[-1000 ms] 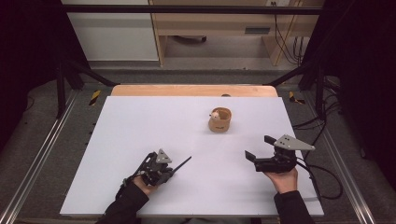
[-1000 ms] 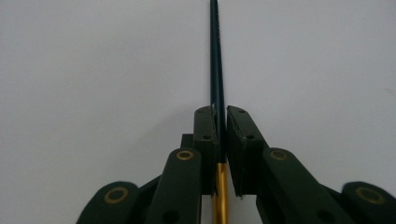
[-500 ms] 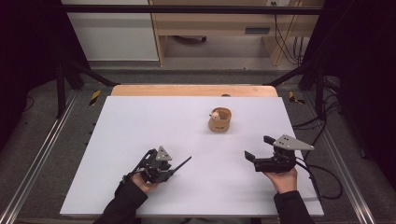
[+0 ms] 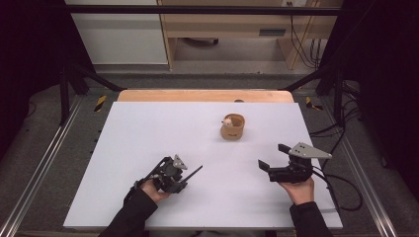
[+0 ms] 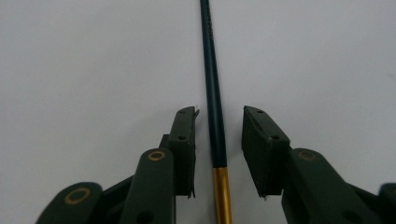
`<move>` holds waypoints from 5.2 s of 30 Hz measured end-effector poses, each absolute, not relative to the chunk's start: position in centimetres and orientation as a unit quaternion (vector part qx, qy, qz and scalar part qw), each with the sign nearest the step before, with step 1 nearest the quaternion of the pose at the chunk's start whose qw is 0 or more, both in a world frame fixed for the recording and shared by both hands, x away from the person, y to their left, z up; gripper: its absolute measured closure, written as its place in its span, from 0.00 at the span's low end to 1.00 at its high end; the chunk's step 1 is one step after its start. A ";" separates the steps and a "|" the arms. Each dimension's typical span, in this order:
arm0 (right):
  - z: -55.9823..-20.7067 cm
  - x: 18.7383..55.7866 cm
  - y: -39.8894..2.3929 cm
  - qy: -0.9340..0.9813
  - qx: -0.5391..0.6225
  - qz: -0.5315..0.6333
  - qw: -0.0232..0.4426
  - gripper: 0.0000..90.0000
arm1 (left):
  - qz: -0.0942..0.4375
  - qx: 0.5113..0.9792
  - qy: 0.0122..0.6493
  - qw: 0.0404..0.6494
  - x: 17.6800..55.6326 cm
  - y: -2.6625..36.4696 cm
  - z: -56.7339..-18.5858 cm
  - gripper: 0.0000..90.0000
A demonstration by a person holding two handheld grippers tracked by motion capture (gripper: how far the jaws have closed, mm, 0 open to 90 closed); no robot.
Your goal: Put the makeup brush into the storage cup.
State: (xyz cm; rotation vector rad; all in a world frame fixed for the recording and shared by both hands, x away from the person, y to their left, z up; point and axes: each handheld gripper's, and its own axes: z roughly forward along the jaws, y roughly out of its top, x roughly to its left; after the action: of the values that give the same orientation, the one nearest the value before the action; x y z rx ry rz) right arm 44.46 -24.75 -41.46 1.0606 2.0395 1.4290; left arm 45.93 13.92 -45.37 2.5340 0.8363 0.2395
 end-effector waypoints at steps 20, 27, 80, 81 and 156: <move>-41.4 44.5 -24.7 0.737 0.383 0.515 0.212 0.04 | 0.082 0.924 0.303 0.218 45.8 13.5 -45.4 0.92; -41.4 44.5 -24.8 0.738 0.382 0.514 0.212 0.04 | 0.088 0.925 0.297 0.217 45.7 13.4 -45.4 0.92; -39.6 43.2 -20.5 0.802 0.307 0.457 0.232 0.05 | 0.061 0.898 0.236 0.367 42.9 14.1 -40.6 0.92; -39.5 43.2 -20.3 0.805 0.304 0.454 0.233 0.05 | 0.058 0.899 0.234 0.366 42.9 13.9 -40.6 0.92; -39.2 42.7 -11.8 0.920 0.143 0.303 0.205 0.30 | 0.015 0.939 0.156 0.305 45.0 8.1 -38.2 0.92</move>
State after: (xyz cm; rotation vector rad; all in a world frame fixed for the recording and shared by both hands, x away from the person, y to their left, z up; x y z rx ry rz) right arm 42.71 -11.84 -39.20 0.3982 2.5638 0.8434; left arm 45.04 8.06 -38.21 2.4877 0.4126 0.0410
